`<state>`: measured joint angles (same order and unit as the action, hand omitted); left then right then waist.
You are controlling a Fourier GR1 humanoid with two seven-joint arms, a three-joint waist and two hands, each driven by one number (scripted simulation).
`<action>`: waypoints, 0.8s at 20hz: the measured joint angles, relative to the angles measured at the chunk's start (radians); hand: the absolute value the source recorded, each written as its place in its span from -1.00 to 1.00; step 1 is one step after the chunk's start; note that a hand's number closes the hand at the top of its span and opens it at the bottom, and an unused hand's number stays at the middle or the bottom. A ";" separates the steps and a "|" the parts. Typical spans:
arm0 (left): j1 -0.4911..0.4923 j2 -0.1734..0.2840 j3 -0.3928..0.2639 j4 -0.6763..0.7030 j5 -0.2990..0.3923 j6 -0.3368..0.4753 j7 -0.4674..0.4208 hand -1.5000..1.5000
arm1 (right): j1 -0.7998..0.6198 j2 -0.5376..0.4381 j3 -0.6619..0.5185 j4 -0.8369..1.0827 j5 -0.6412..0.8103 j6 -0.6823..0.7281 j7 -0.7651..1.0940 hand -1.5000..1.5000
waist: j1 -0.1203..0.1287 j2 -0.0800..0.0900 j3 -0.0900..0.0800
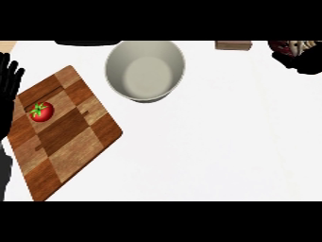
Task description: Pick the cupcake from the placemat and place it in the bowl
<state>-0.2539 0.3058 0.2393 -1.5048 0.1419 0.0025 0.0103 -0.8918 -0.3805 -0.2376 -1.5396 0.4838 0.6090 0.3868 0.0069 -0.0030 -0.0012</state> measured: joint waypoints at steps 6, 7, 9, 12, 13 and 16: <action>0.005 -0.007 -0.005 0.001 -0.008 -0.003 -0.012 0.00 | -0.140 0.103 0.090 0.104 0.020 -0.029 0.107 1.00 | 0.006 0.003 0.000; -0.004 -0.007 -0.002 0.022 -0.010 -0.005 -0.028 0.00 | -0.161 0.122 0.107 0.130 0.029 -0.037 0.119 1.00 | 0.006 0.004 0.000; -0.011 -0.005 -0.002 0.017 -0.007 -0.006 -0.020 0.00 | -0.187 0.156 0.137 0.191 0.052 -0.066 0.117 1.00 | 0.008 0.005 0.000; -0.012 -0.008 -0.005 0.018 -0.011 -0.006 -0.022 0.00 | -0.227 0.213 0.177 0.296 0.092 -0.125 0.104 1.00 | 0.013 0.007 0.000; -0.016 -0.010 -0.006 0.024 -0.012 -0.005 -0.023 0.00 | -0.242 0.231 0.186 0.334 0.101 -0.141 0.100 1.00 | 0.013 0.007 0.000; 0.005 -0.014 -0.013 -0.017 -0.013 -0.003 -0.008 0.00 | -0.272 0.277 0.211 0.444 0.138 -0.200 0.078 1.00 | 0.018 0.007 0.000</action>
<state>-0.2487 0.2915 0.2267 -1.5218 0.1284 -0.0003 0.0025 -1.1639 -0.1038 -0.0270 -1.0956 0.6214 0.4087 0.4644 0.0250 0.0044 -0.0008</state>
